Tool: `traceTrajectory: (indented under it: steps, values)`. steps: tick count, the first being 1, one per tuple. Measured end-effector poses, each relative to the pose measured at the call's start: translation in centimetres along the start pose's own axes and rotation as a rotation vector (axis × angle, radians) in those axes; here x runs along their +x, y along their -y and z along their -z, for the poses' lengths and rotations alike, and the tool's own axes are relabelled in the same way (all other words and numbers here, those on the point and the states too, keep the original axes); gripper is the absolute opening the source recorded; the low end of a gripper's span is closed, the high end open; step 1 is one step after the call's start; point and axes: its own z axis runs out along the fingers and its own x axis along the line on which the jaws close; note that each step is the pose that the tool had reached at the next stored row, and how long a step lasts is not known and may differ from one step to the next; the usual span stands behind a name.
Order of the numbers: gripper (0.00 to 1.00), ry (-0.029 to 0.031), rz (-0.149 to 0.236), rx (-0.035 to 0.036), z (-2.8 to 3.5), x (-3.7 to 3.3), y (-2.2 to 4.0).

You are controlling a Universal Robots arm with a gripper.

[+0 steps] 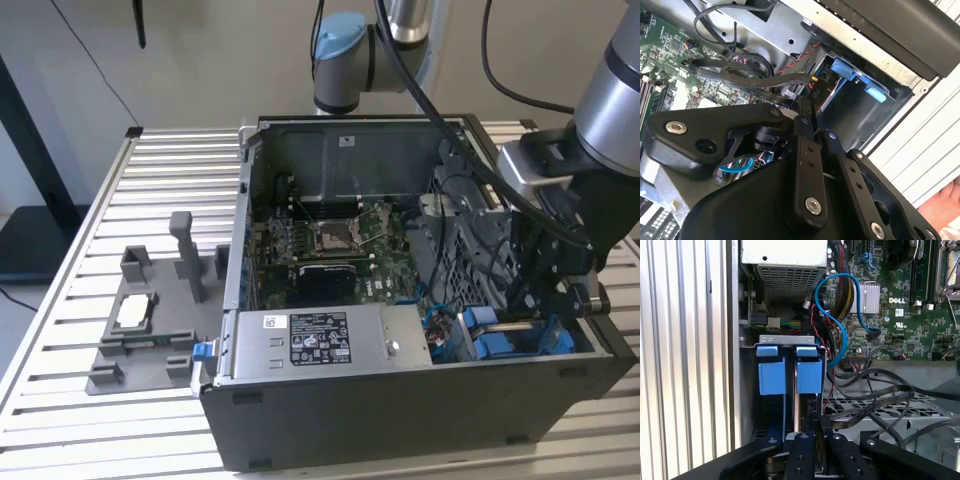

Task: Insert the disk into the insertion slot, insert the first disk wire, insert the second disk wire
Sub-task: 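Insert the second disk wire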

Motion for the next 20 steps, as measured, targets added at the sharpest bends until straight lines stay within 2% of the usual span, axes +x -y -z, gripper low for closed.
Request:
traceTrajectory:
  steps: [1,2,4,5,11,13,20]
  values:
    - [0.18,0.0015,0.0,0.0001,-0.07,0.01,0.0]
    - [0.23,0.0015,0.0,0.0001,-0.08,0.01,0.0]
    - [0.23,0.0001,0.0,0.0,-0.02,0.0,0.0]
    - [0.3,-0.0003,0.0,0.0,0.01,0.0,0.0]
    - [0.3,-0.0008,0.0,-0.0025,0.86,-0.08,0.03]
    - [0.3,-0.0008,0.0,-0.0039,1.41,-0.14,0.05]
    - [0.3,-0.0013,0.0,-0.0043,4.47,-0.44,0.16]
